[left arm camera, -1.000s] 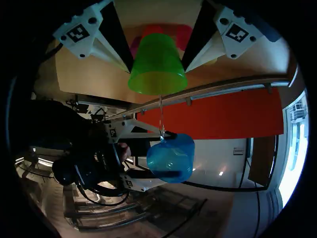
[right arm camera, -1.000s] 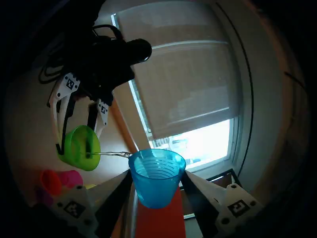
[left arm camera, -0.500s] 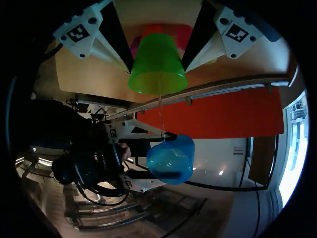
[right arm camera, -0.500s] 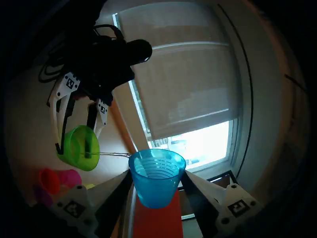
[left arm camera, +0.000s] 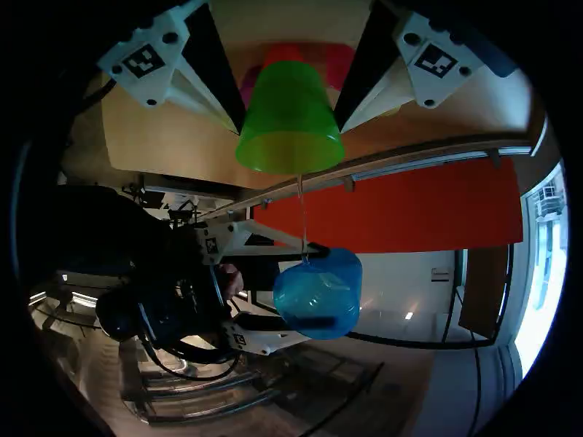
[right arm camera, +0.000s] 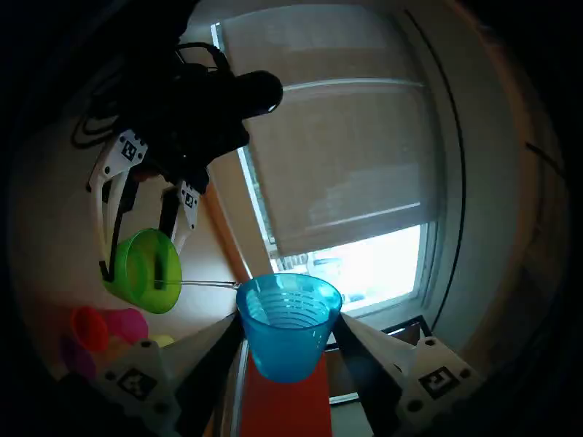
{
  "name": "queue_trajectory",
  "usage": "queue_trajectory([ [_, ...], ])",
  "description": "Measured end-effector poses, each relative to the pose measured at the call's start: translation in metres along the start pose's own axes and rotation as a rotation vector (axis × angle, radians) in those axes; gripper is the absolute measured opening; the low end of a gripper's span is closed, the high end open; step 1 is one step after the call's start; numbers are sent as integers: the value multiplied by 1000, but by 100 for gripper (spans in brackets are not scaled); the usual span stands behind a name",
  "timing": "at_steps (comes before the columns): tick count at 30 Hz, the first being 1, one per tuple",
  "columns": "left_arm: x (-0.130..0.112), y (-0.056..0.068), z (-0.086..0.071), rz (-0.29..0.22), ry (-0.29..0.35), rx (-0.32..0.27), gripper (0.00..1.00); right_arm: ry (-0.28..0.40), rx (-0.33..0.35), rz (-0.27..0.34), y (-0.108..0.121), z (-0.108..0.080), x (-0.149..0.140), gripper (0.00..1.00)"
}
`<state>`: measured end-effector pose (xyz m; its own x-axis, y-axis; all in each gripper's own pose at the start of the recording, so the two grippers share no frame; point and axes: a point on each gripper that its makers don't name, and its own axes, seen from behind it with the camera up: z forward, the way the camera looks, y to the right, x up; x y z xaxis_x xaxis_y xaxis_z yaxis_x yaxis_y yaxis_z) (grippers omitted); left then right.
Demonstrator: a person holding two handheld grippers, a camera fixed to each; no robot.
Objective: Pour water
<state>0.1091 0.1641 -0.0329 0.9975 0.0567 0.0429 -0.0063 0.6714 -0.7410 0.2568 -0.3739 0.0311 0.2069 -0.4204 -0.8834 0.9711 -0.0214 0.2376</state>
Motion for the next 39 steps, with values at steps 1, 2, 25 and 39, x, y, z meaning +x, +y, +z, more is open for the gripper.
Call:
queue_trajectory([
  [1, 0, 0, 0, 1, 1, -1, 82, 0, 0, -2, 0, 0, 0, 88],
  [2, 1, 1, 0, 1, 2, -1, 82, -1, 0, -4, 0, 0, 0, 88],
  [25, 5, 0, -2, -1, 13, 5, 81, -8, -2, -49, 2, -1, 6, 88],
  [39, 1, -1, -1, -3, 11, 5, 81, -15, 0, -80, 1, 1, 7, 88],
])
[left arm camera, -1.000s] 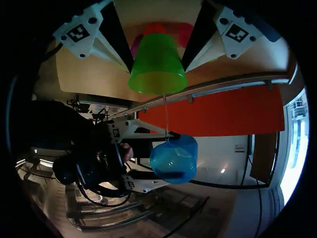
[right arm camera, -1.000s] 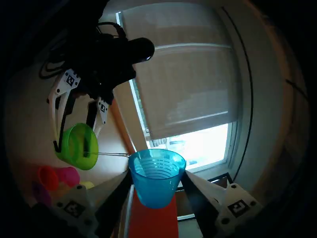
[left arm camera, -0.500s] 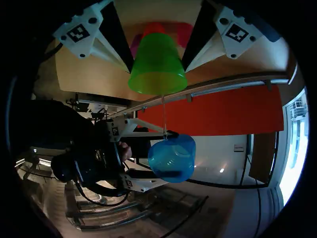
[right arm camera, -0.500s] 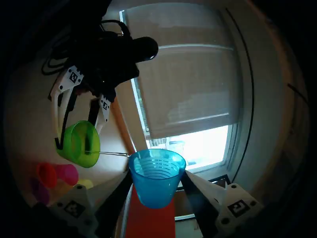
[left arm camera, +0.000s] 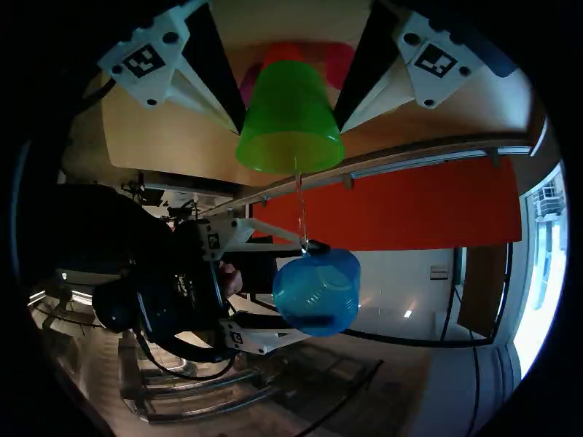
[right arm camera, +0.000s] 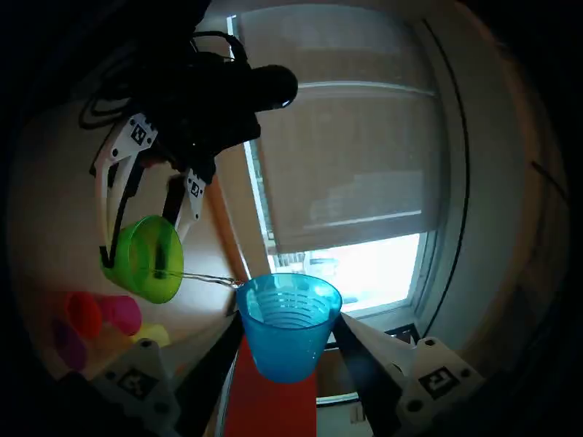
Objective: Pour water
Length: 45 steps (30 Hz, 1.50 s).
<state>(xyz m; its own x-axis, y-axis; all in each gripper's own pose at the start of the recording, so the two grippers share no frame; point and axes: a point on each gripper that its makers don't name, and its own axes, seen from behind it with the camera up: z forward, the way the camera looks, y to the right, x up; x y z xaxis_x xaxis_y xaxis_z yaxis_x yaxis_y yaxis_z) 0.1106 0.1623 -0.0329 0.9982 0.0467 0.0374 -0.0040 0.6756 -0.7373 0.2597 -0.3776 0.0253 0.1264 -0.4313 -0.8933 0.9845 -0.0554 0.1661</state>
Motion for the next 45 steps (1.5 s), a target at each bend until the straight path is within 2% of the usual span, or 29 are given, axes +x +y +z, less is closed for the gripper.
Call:
queue_trajectory([
  [45, 4, -3, -2, -6, 10, 11, 81, -6, -14, -80, 1, 0, 10, 88],
])
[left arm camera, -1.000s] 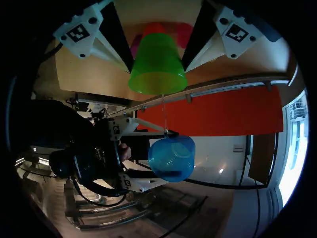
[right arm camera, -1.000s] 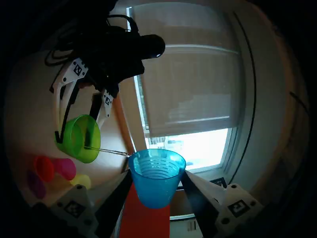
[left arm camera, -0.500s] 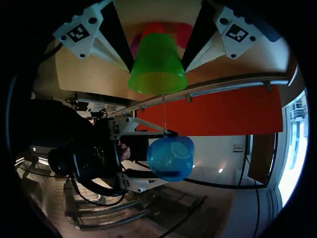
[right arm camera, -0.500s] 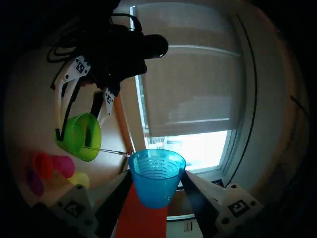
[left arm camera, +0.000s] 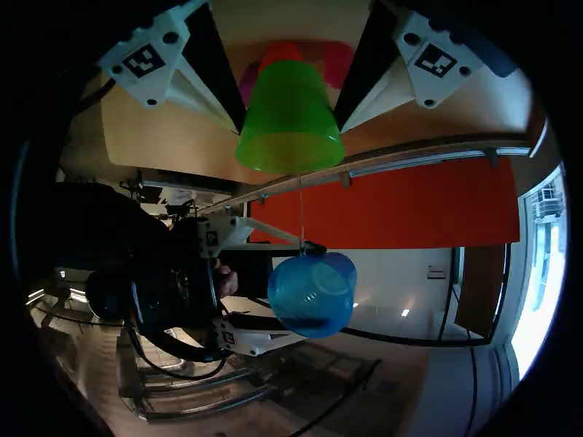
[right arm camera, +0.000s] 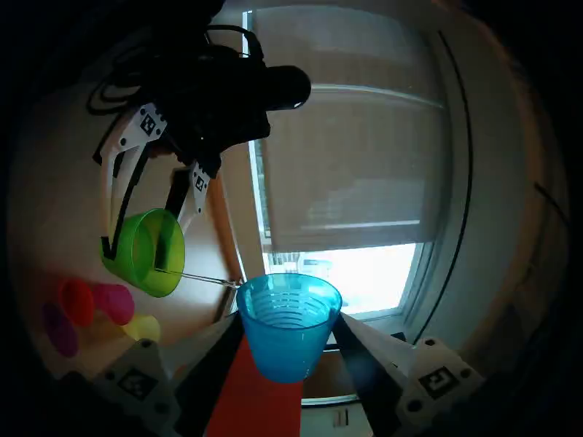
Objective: Pour water
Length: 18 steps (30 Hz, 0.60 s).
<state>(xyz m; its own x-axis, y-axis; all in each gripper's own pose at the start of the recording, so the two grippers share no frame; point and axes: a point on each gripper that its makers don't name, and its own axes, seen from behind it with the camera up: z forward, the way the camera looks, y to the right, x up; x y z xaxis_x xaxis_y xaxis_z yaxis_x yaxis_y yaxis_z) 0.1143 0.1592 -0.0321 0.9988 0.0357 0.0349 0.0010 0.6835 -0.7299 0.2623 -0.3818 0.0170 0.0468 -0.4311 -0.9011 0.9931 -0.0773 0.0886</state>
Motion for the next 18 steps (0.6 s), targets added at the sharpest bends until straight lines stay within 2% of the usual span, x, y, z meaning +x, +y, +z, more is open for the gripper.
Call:
queue_trajectory([
  [18, -1, -2, 0, -1, 2, 2, 81, -3, -1, -46, -1, 1, 4, 88],
])
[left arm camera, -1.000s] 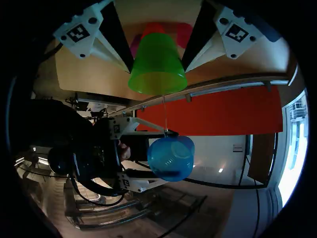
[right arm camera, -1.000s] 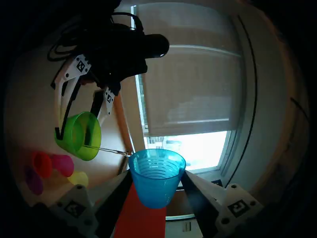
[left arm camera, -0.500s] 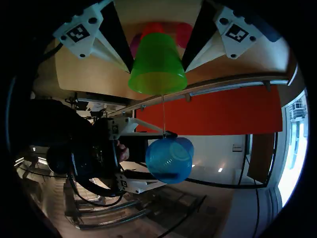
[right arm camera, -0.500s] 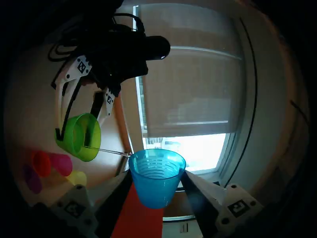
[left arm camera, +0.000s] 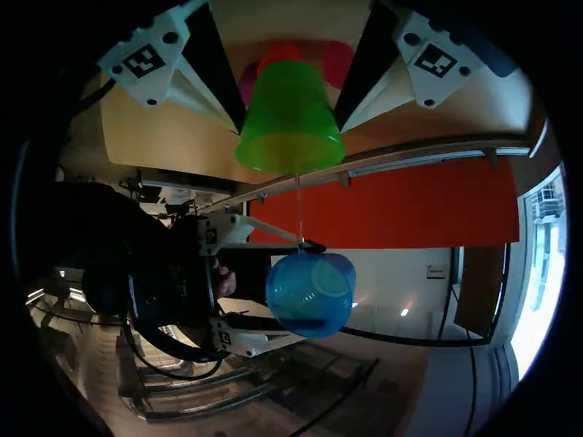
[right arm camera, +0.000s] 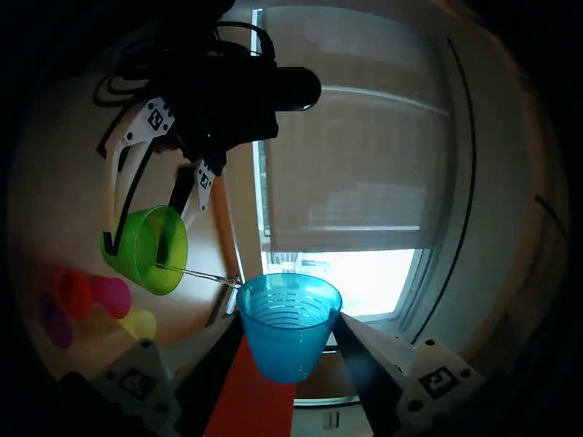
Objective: Pour water
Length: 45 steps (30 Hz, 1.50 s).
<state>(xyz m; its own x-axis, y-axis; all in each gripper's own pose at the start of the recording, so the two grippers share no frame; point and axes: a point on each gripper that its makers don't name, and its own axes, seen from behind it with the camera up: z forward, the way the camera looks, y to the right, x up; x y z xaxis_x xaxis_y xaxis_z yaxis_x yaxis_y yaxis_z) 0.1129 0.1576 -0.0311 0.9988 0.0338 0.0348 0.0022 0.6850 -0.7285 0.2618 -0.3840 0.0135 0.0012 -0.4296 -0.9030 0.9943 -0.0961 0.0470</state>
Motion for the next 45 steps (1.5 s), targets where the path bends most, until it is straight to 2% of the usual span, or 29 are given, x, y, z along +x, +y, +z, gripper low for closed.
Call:
queue_trajectory([
  [14, 1, -1, -1, -2, 2, 2, 81, 4, -1, -22, 0, 0, 6, 88],
  [29, 2, -1, -2, 1, 3, 4, 81, 7, -4, -10, 2, 2, 6, 88],
  [38, 1, -1, -1, 2, 1, 7, 81, 8, -7, 42, 2, 2, 0, 88],
  [45, 1, 0, -2, 6, 1, 11, 81, 8, -10, 125, 0, 2, -8, 88],
])
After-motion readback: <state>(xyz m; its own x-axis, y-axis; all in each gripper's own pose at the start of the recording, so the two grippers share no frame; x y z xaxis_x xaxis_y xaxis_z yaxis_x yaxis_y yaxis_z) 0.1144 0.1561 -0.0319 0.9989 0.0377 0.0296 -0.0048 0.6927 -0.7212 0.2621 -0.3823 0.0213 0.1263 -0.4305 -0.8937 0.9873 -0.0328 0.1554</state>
